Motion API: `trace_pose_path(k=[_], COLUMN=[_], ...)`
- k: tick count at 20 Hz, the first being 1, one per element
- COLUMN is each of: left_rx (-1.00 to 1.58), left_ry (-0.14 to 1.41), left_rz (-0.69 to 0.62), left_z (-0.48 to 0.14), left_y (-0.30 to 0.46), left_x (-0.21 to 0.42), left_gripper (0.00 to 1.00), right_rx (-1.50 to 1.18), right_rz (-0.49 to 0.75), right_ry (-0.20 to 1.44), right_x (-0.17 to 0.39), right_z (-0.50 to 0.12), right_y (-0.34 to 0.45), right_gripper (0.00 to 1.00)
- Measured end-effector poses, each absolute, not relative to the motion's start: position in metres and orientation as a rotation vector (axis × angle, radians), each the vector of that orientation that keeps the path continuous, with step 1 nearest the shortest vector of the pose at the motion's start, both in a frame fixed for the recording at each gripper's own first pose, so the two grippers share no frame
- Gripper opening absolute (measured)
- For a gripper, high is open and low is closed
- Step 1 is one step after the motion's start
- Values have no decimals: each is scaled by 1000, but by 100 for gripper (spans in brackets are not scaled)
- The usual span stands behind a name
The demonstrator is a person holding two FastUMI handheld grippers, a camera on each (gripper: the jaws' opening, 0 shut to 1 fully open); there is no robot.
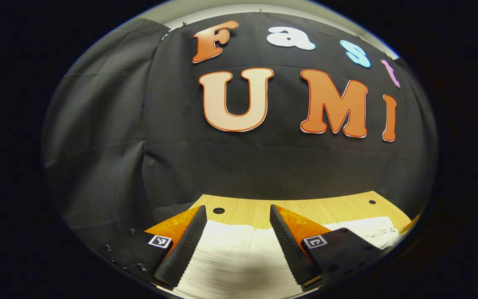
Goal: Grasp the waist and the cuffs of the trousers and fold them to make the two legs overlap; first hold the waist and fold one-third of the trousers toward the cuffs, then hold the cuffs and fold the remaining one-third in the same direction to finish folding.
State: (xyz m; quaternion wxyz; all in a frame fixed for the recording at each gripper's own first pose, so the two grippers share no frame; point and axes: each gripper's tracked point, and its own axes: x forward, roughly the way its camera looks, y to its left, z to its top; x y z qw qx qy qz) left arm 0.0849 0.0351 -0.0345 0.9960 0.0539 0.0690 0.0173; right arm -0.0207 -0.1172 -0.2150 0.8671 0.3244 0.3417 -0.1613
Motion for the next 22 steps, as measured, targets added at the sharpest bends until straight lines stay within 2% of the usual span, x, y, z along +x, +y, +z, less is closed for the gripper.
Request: trace_pose_path(k=[8, 17, 18, 20, 21, 22], left_rx=[120, 89, 81, 68, 67, 68], left_ry=[157, 191, 196, 207, 214, 220], left_rz=[28, 84, 94, 113, 122, 132], left_z=[-39, -49, -52, -55, -55, -57], left_y=[51, 82, 87, 97, 102, 107], left_x=[109, 109, 109, 106, 104, 102], left_gripper=[99, 99, 99, 99, 100, 96], right_rx=[813, 858, 841, 839, 850, 849], right_rz=[-484, -493, -495, -504, -511, -516], right_ry=[808, 849, 861, 878, 880, 880], right_x=[-32, -13, -12, -8, -7, -5], right_z=[-255, -268, -271, -279, -280, -282], right_y=[-133, -123, -123, -121, -121, -120], right_gripper=[99, 98, 96, 76, 57, 49])
